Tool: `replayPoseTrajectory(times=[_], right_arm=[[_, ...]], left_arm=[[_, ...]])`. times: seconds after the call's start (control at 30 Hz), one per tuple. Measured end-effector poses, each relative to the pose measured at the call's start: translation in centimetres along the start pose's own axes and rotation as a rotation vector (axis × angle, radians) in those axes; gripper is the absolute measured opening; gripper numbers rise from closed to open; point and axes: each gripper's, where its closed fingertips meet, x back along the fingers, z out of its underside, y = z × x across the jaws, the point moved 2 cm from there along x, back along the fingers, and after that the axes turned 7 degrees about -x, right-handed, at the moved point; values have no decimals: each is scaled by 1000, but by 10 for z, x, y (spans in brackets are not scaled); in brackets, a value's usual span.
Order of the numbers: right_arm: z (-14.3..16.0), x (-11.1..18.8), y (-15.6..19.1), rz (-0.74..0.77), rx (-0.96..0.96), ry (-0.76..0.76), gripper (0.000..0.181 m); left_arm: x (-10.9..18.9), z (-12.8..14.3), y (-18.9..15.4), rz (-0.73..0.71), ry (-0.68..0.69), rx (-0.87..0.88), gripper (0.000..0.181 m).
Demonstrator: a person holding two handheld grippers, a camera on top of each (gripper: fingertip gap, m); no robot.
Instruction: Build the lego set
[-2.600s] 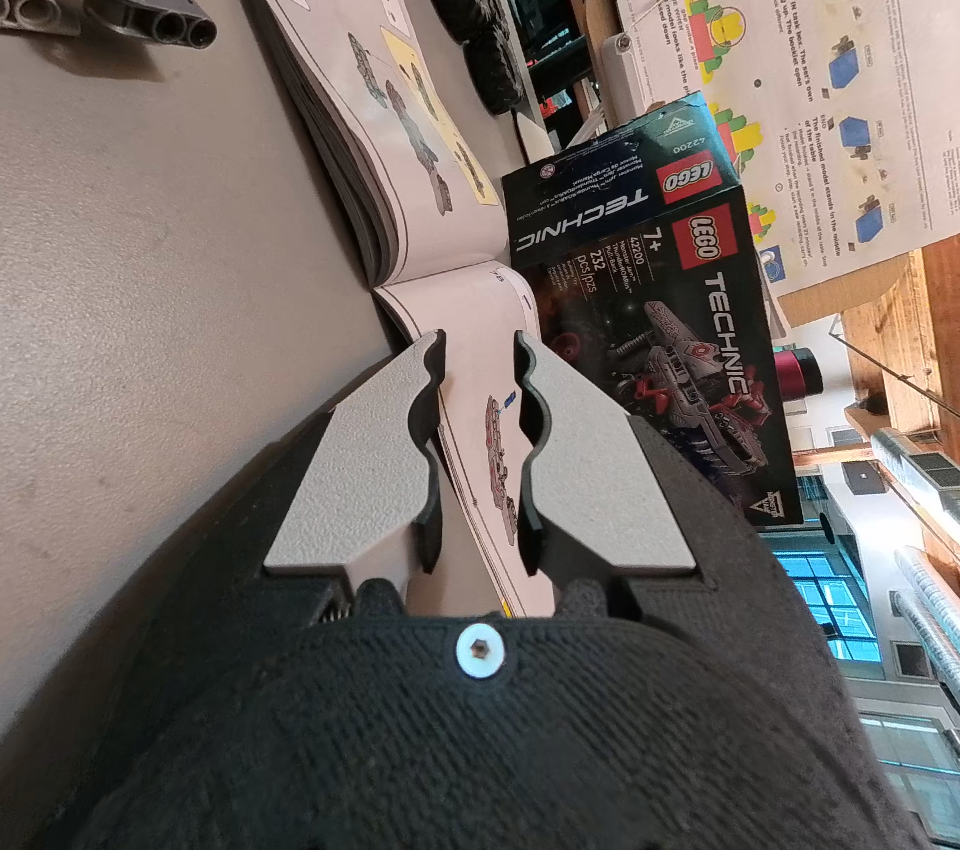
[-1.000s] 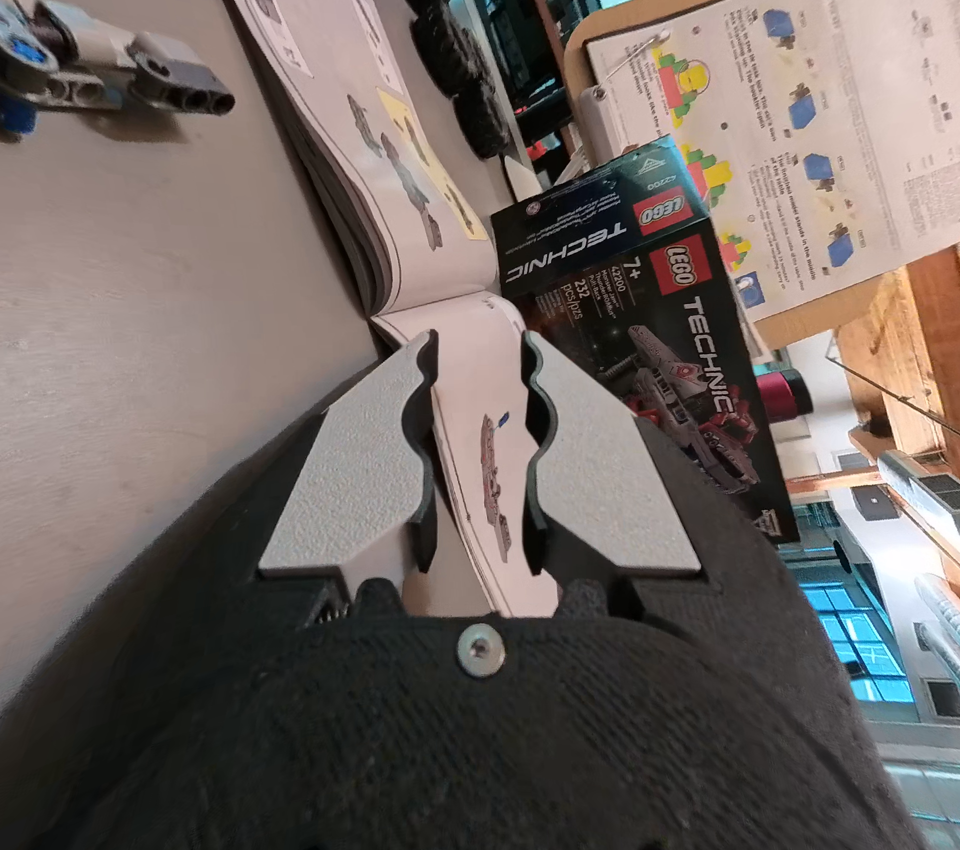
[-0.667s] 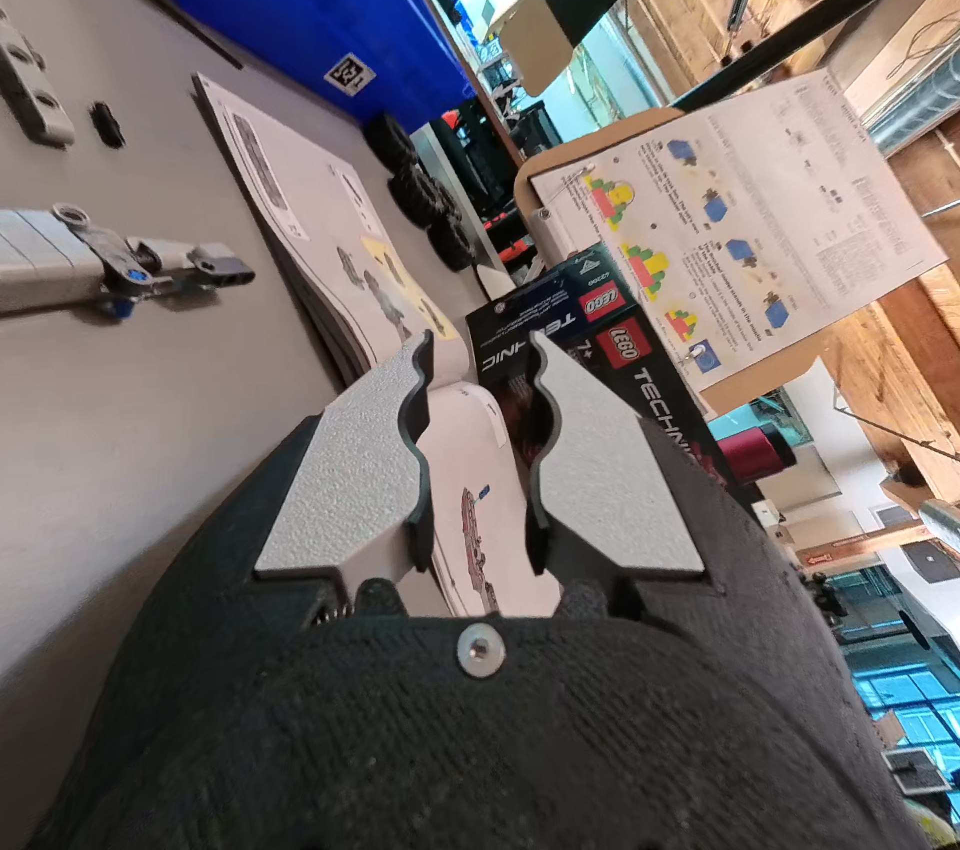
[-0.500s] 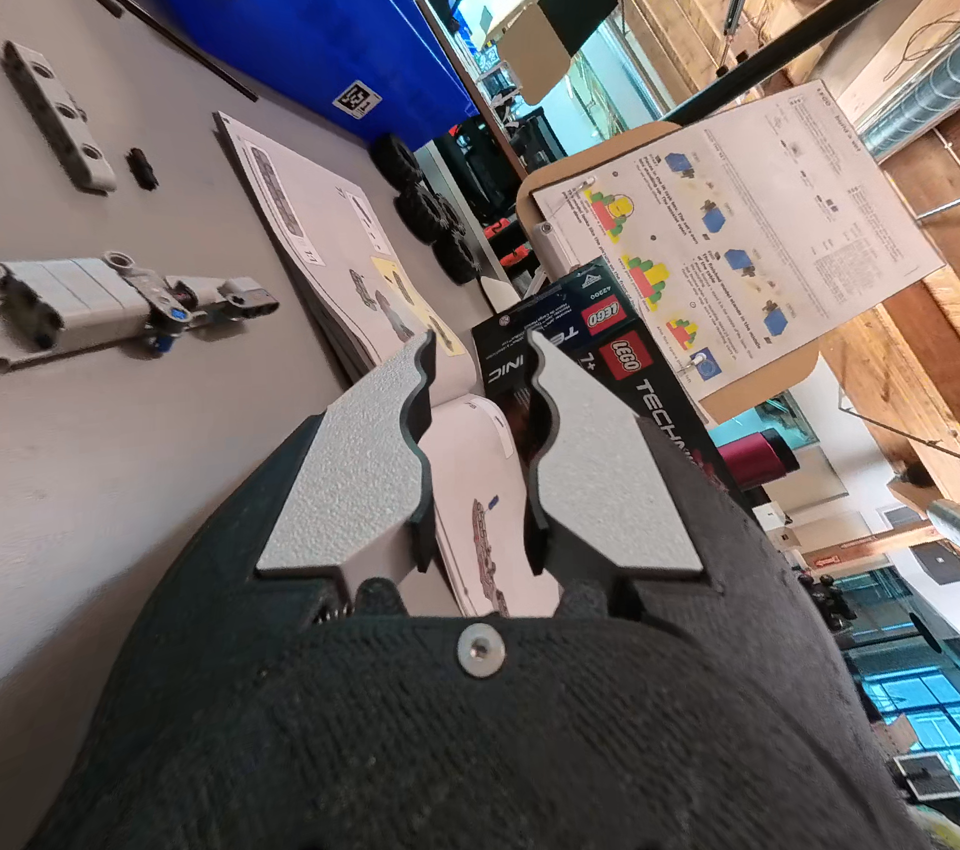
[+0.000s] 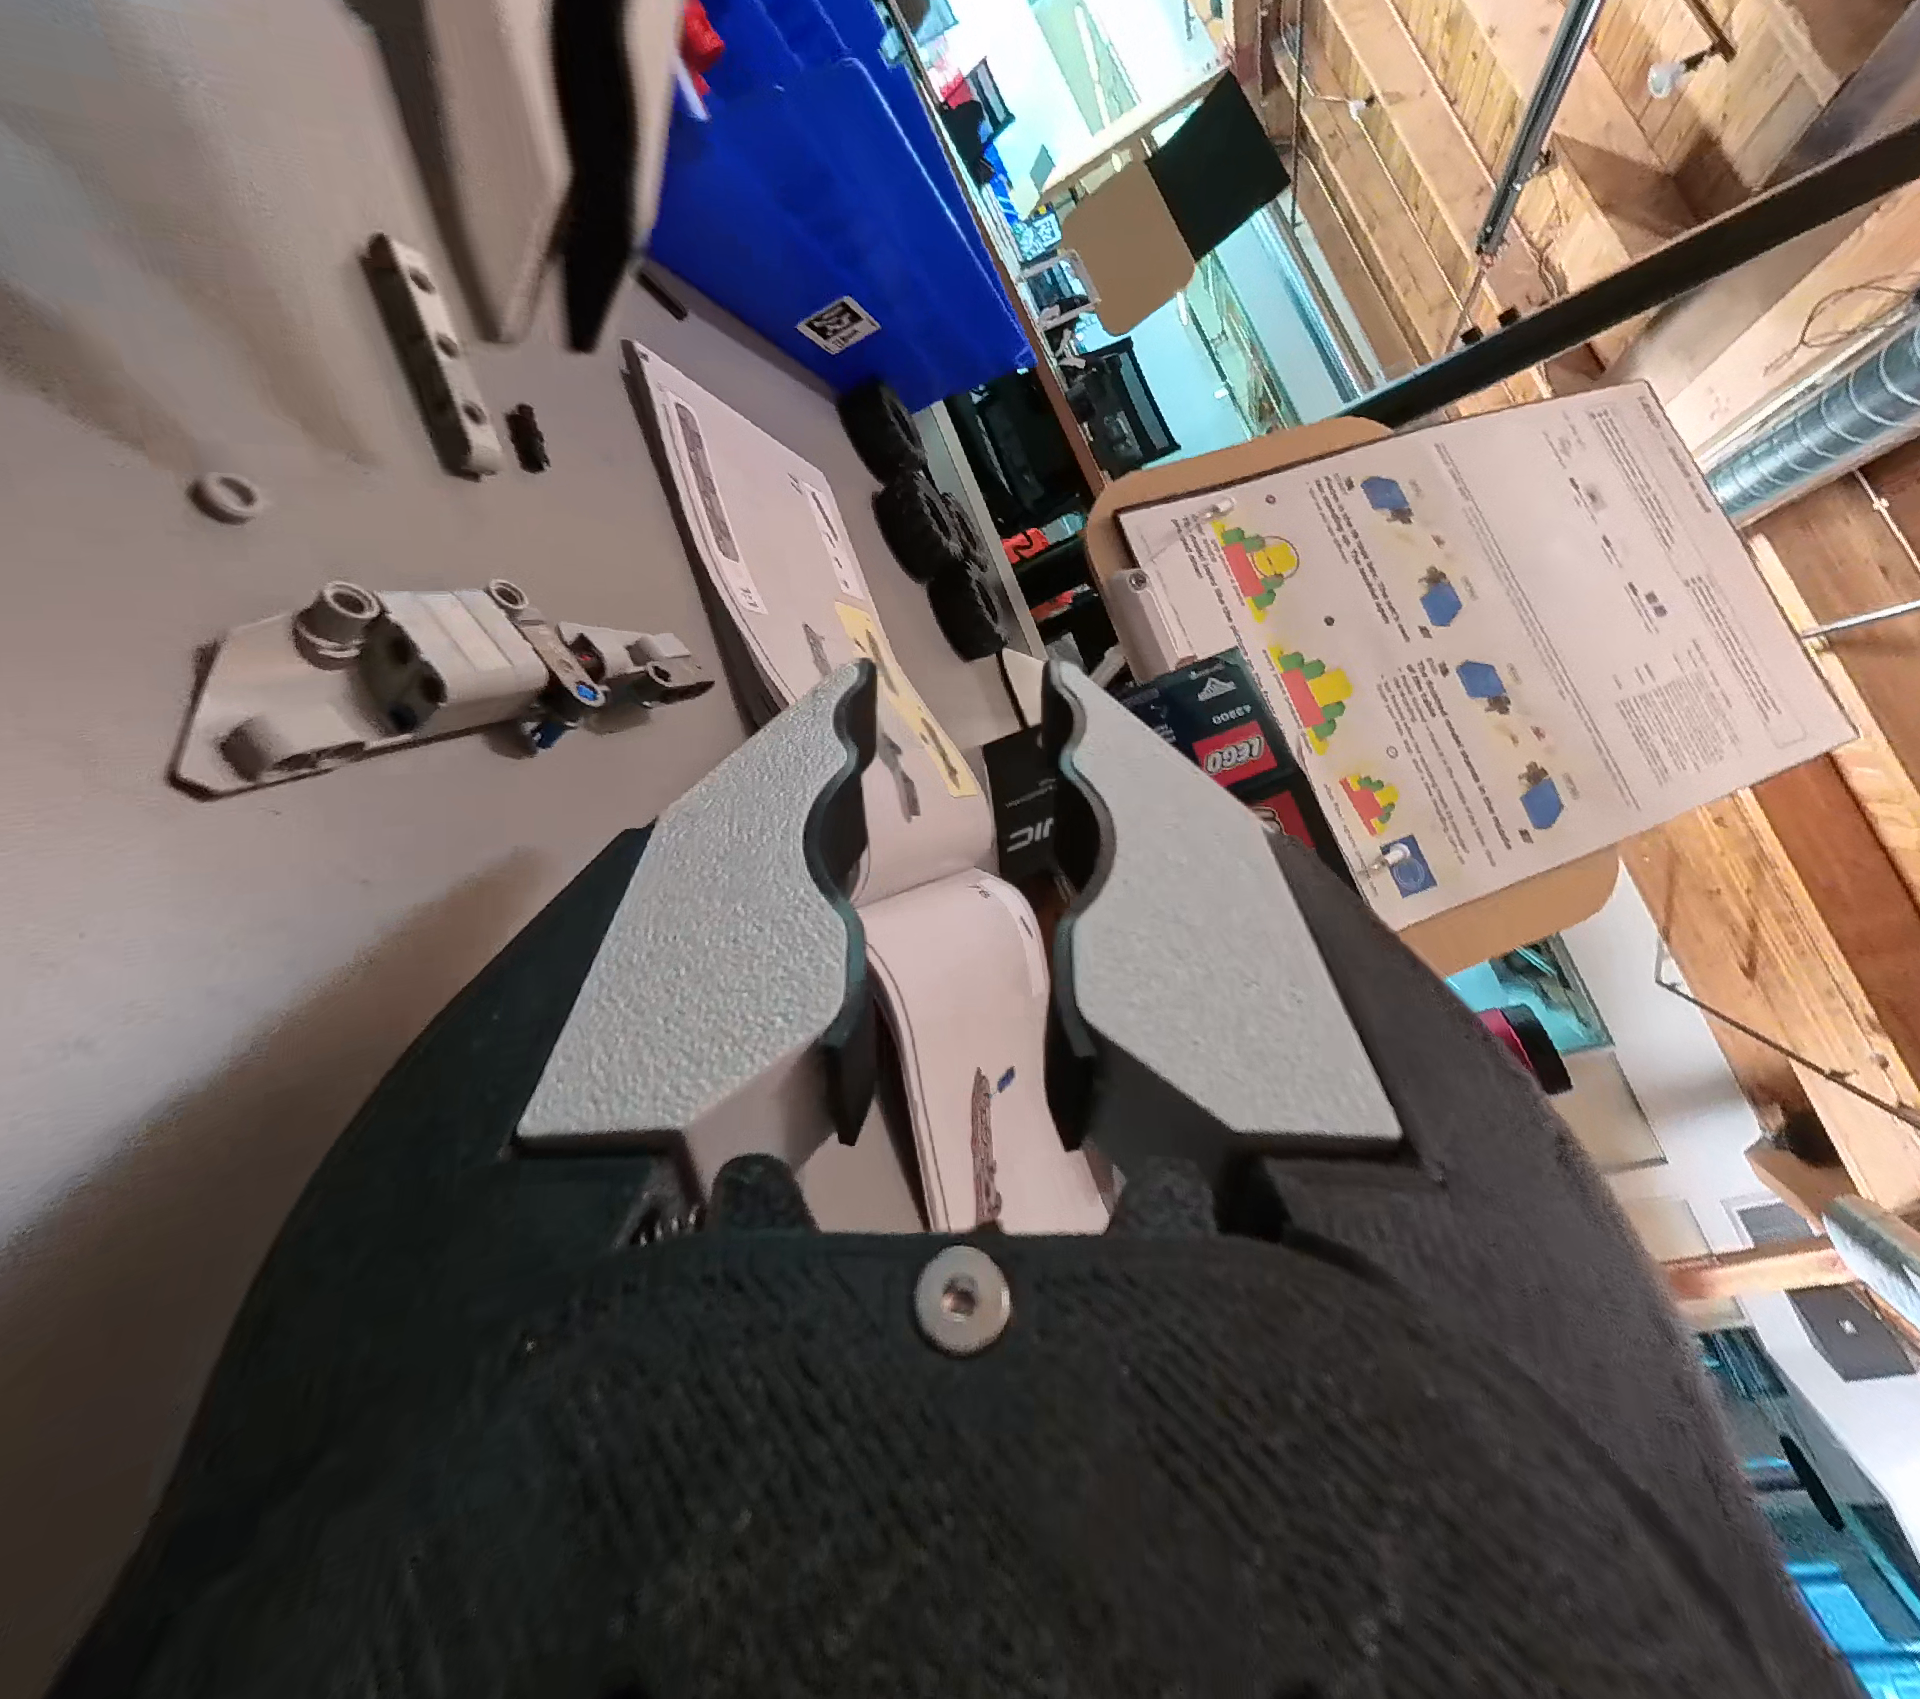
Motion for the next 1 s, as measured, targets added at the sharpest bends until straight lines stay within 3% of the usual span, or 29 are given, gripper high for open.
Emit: replayPoseTrajectory(times=[0.1,0.27,0.47,0.6,1.0], right_arm=[[-2,0,7,-66,-62,1,31],[-19,11,31,-352,-464,120,46],[0,26,62,-498,-701,452,61],[-7,22,76,-541,-799,442,49],[26,22,68,-540,-715,520,21]], left_arm=[[12,-4,26,-44,0,-52,21],[14,10,44,79,132,-192,20],[-3,23,45,218,140,-238,17],[-1,29,38,270,153,-268,17],[9,50,34,320,211,-279,18]])
